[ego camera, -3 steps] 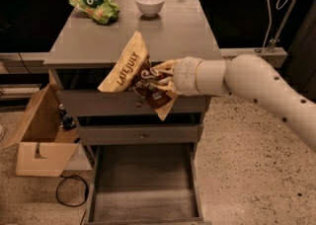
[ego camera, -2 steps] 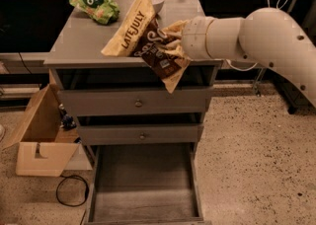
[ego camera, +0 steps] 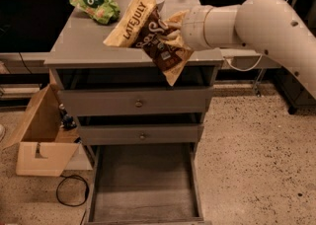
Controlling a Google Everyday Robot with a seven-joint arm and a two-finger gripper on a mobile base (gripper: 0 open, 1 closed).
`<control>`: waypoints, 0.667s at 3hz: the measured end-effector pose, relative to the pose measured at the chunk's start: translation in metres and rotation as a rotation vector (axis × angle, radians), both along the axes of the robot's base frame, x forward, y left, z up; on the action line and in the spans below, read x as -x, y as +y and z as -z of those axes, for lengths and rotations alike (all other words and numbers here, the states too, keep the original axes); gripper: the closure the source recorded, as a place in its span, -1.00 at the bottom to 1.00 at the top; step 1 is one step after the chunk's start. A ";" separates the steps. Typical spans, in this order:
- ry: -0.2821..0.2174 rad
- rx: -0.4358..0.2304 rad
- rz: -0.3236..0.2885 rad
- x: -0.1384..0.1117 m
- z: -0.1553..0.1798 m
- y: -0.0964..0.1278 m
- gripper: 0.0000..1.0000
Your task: Pick brown chip bag from bottom drawer and place on counter
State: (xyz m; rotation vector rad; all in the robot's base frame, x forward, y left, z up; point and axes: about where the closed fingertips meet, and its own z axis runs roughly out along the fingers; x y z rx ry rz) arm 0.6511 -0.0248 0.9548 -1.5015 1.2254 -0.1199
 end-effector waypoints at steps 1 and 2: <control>0.032 0.017 0.066 -0.034 -0.017 -0.011 1.00; 0.087 0.032 0.123 -0.072 -0.028 -0.017 1.00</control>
Offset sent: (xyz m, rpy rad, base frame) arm 0.1195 -0.0250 0.0435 -0.0527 0.1581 -0.1955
